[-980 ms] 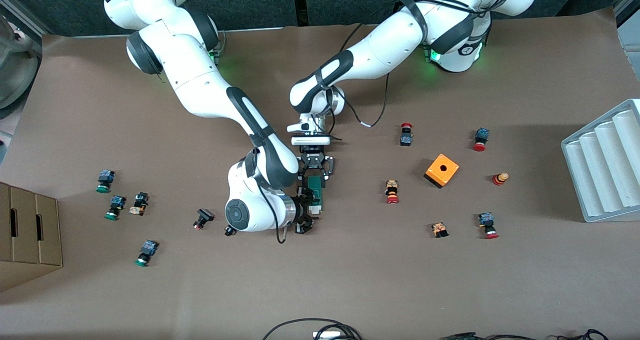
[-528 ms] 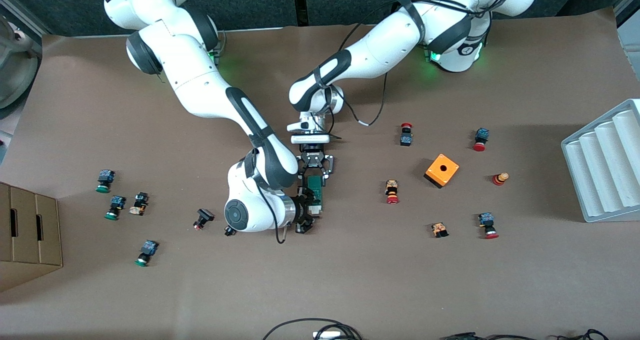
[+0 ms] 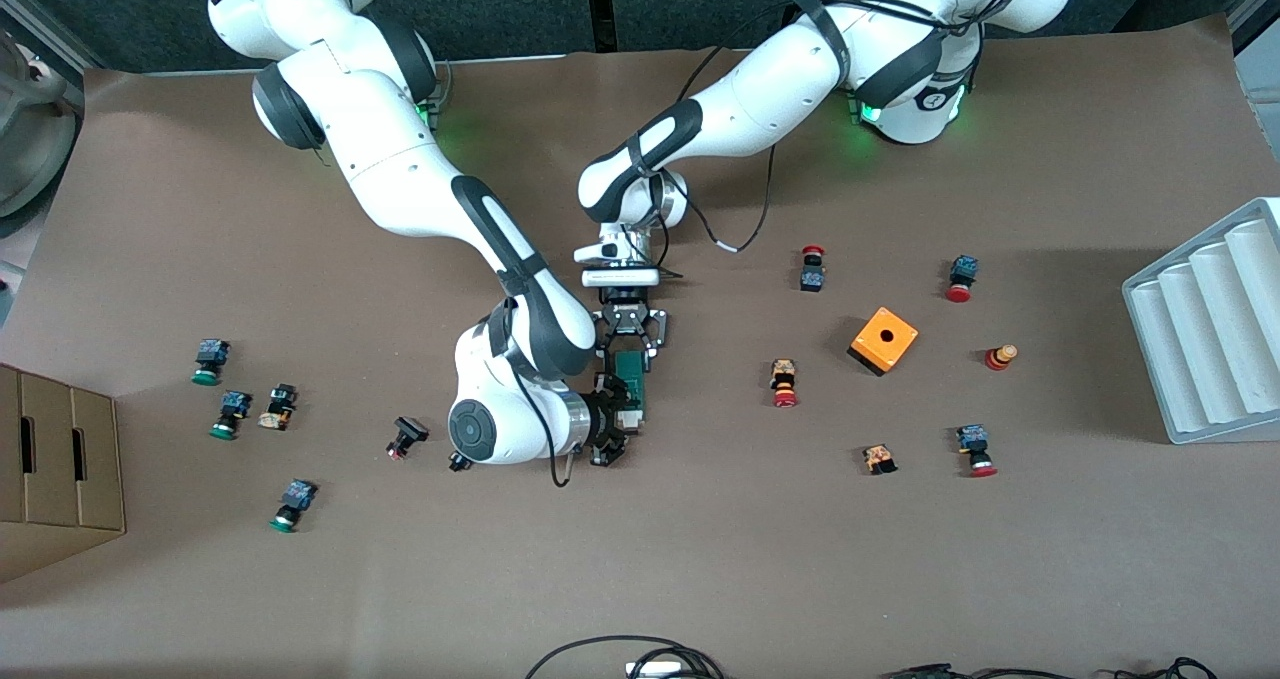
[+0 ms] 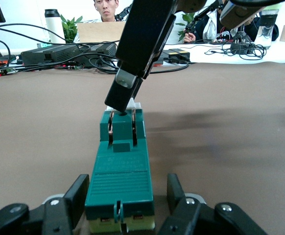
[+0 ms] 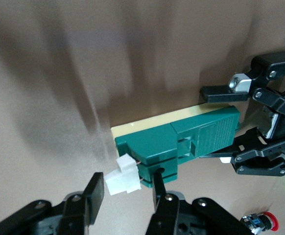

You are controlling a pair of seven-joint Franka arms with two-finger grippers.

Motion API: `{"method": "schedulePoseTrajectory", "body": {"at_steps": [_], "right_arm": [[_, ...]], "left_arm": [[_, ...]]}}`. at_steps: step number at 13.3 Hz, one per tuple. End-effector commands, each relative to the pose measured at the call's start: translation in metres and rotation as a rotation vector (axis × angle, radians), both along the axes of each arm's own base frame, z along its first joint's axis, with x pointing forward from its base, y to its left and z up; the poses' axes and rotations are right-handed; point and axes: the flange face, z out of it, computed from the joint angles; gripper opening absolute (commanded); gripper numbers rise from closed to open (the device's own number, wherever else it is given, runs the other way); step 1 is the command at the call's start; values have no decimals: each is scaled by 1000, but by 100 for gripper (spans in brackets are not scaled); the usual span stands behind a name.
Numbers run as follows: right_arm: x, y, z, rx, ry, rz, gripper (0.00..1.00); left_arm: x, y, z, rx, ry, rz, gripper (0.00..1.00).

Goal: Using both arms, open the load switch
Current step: 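Lower the left gripper onto the white lever of the switch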

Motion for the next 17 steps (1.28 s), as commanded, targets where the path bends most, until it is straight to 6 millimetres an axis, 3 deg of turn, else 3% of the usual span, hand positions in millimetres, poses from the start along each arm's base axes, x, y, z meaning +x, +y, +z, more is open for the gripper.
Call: {"method": "schedulePoseTrajectory", "body": {"at_steps": [1,17], "right_arm": [[3,2,-3,24,22,-13,40],[-4,8,16,23,46,27,36]], "left_arm": [[-9,-2,-15,-30,-5,-8,73],[-9,-3,-15,-35,-6,-7,73]]}}
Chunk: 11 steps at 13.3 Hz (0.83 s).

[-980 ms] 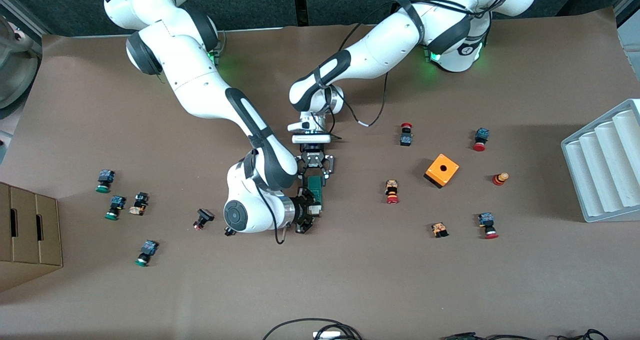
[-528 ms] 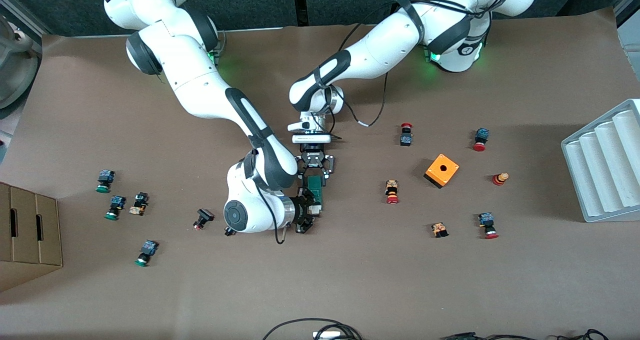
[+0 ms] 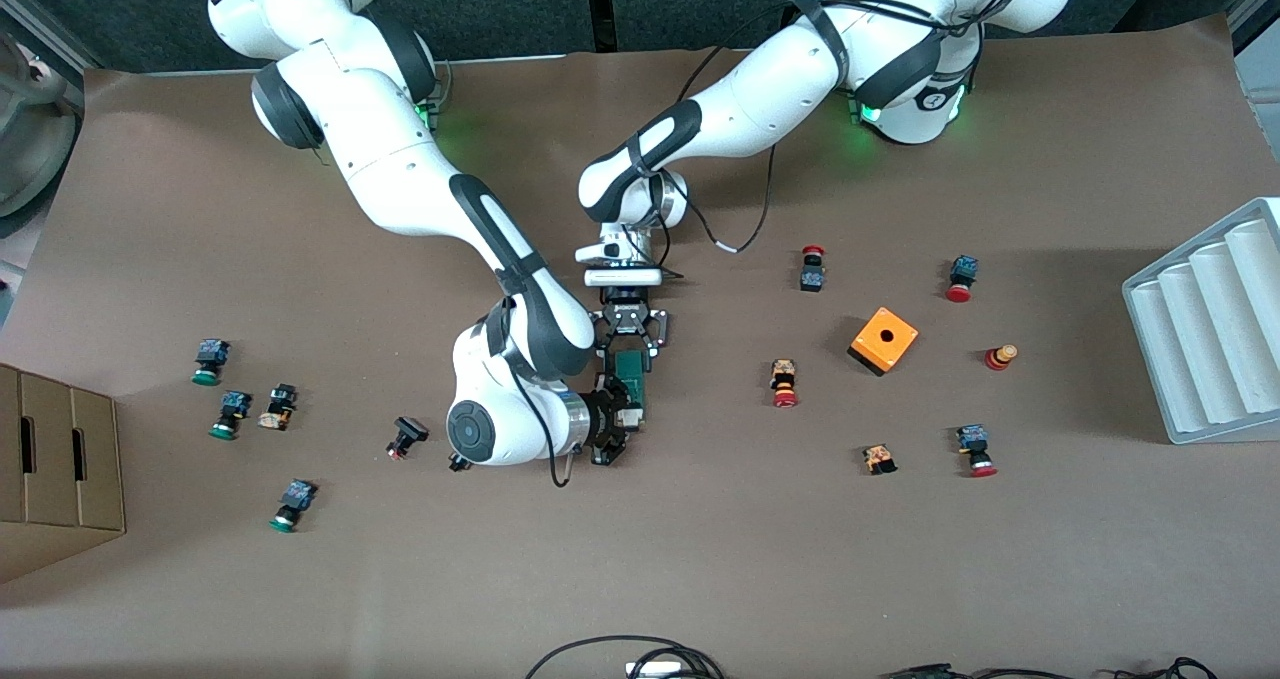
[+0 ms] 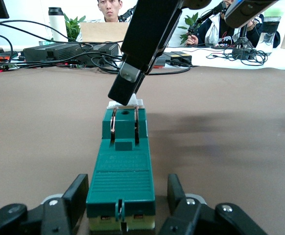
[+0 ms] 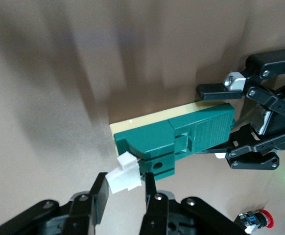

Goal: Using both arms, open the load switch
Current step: 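Lower the left gripper onto the white lever of the switch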

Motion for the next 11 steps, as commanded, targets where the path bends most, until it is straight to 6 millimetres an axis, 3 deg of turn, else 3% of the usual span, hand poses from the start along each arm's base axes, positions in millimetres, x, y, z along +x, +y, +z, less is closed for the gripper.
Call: {"method": "schedulePoseTrajectory", "body": {"at_steps": [1,7,11], "right_arm": [[-5,8,9,19,41,16,36],[-8,10,18,11,39,37,36],[-9,9,19,-3,33,47,31]], "left_arm": [[-9,-4,-14,-12,0,-15,73],[-9,-4,-14,-12,0,-15,73],[-9,-4,-14,-12,0,-15,74]]}}
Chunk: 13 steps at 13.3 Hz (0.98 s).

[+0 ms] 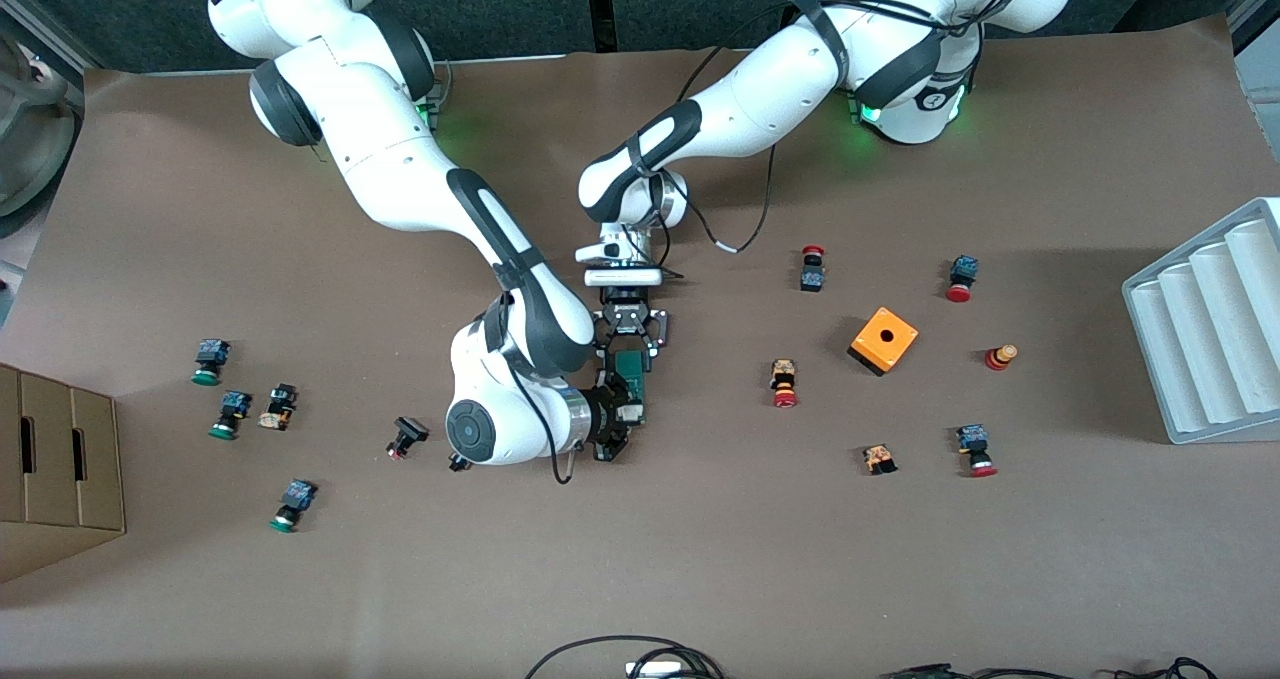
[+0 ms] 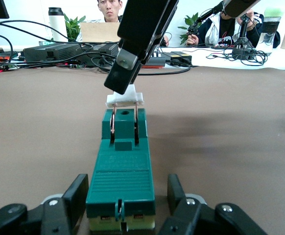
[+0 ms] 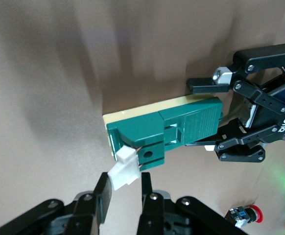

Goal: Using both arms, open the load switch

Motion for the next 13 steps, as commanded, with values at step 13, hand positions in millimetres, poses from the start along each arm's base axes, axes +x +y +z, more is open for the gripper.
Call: {"method": "schedulePoseTrajectory", "body": {"at_steps": [13], "right_arm": [[-17,4,8,-50,15,62,26]], "left_arm": [[-9,-4,-13,-11,1,-15,74]]}}
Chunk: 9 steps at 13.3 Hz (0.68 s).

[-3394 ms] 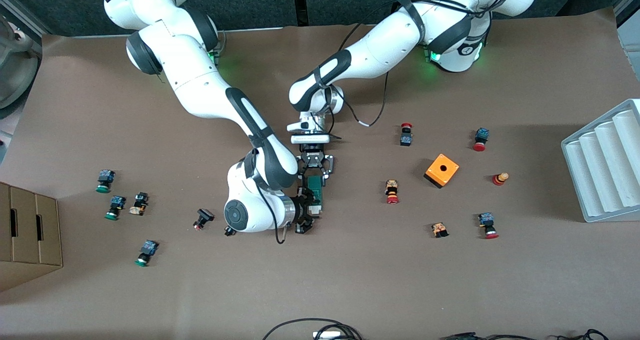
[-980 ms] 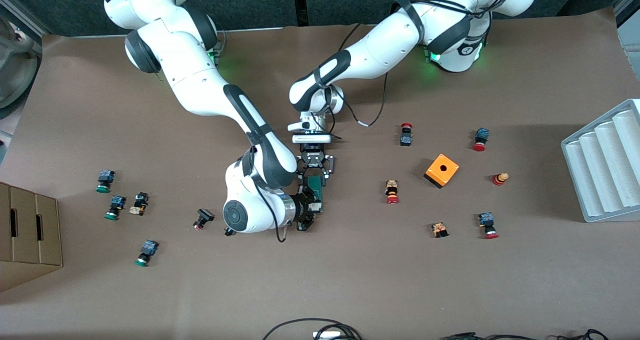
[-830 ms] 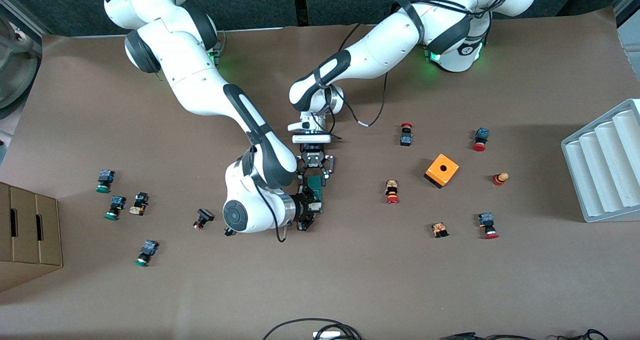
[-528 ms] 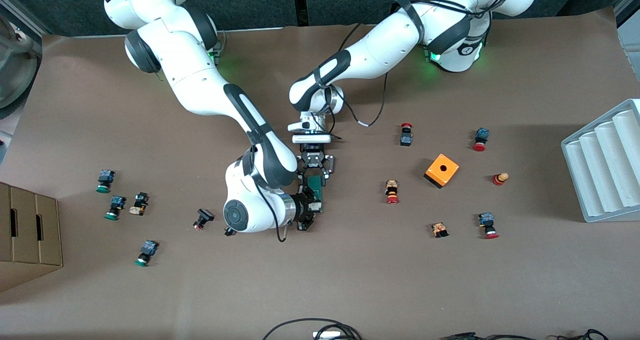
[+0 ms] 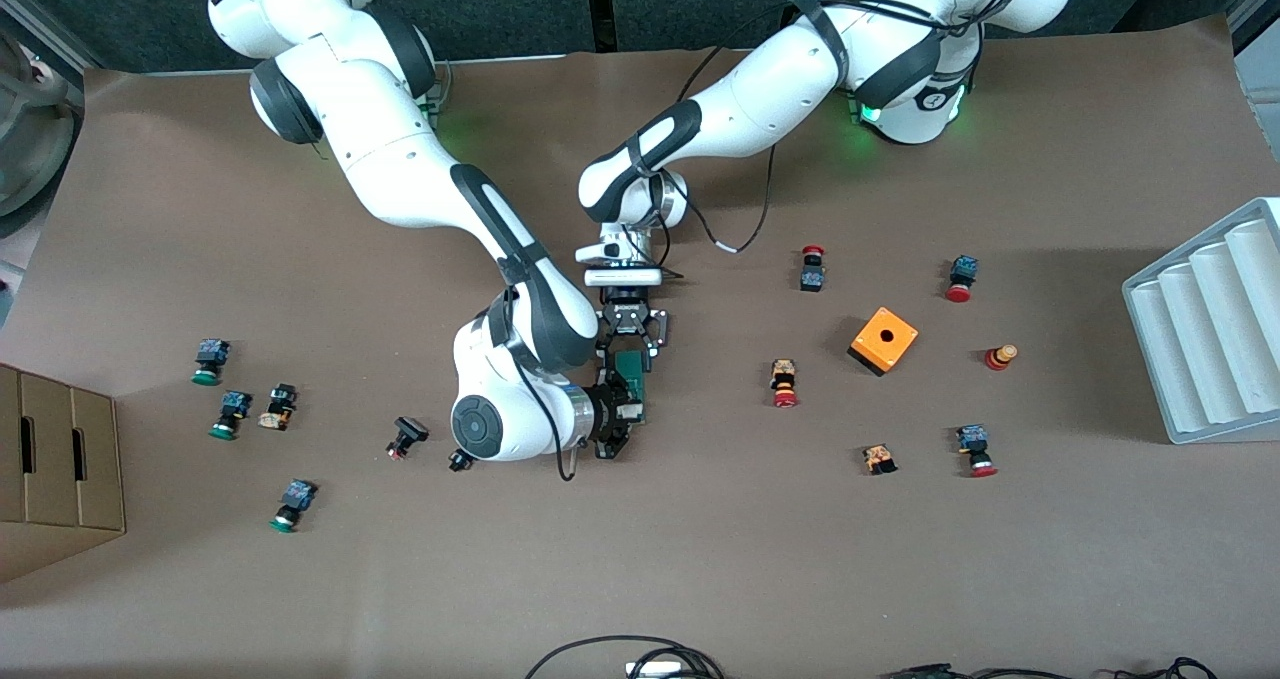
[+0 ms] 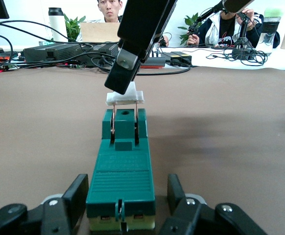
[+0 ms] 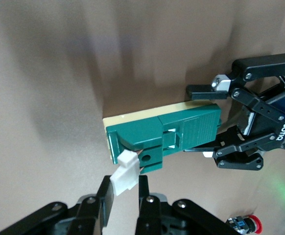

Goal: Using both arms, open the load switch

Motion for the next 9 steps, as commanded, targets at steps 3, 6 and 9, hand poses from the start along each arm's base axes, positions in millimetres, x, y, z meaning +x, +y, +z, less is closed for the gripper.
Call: {"method": "schedulePoseTrajectory", "body": {"at_steps": [3,6,9], "right_arm": [[-14,1,8,-23,29,35,26],[-18,5,11,-32,25,47,26],[-18,6,17,-28,19,51,26]], "left_arm": [[-8,-3,-13,-11,1,-13,74],[-9,-4,-13,-11,1,-14,74],[-9,-4,-13,-10,1,-15,74]]}}
